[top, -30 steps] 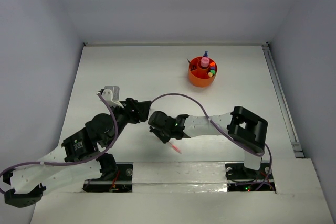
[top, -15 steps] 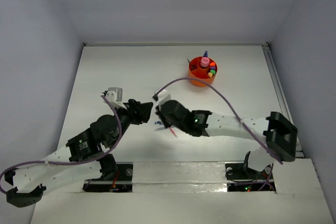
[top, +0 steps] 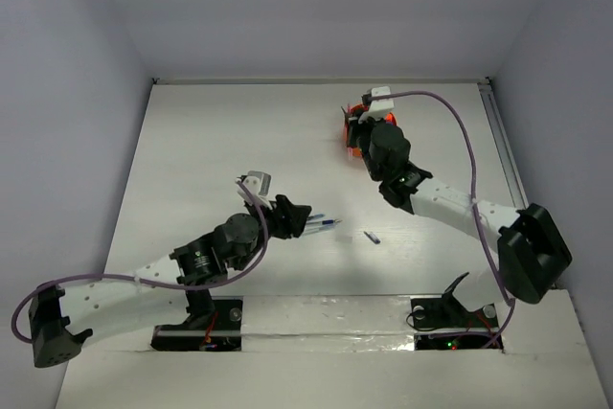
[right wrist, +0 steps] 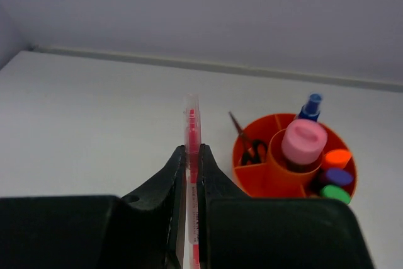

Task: Sort the stationery into containers
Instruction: Place the pen in the storage box.

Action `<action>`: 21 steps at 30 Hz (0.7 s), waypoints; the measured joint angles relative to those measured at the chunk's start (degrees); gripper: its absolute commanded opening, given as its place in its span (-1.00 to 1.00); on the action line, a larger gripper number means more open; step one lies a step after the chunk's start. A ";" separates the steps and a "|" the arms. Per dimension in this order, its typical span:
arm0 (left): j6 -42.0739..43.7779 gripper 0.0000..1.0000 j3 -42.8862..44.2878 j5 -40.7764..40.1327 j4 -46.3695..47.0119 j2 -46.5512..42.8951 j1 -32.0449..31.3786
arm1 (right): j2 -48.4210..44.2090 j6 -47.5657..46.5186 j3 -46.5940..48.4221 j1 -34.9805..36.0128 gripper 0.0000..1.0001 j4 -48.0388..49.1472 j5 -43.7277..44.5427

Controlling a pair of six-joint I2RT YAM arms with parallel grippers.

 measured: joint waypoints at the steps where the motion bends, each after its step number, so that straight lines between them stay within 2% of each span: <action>1: 0.00 0.04 -0.72 0.61 1.07 0.85 0.00 | 1.49 -0.79 0.44 -1.46 -1.00 1.49 -0.63; 7: 0.04 0.04 -2.75 4.20 6.95 5.66 0.50 | 12.24 -4.76 4.68 -9.18 -1.00 8.07 -2.99; 15: -0.87 0.03 -5.29 13.44 14.53 8.55 7.78 | 19.12 -10.49 6.80 -9.99 -1.00 15.89 -3.39; 21: -1.31 0.01 -6.27 18.99 16.22 10.73 11.39 | 21.66 -12.68 7.34 -10.01 -1.00 19.76 -3.32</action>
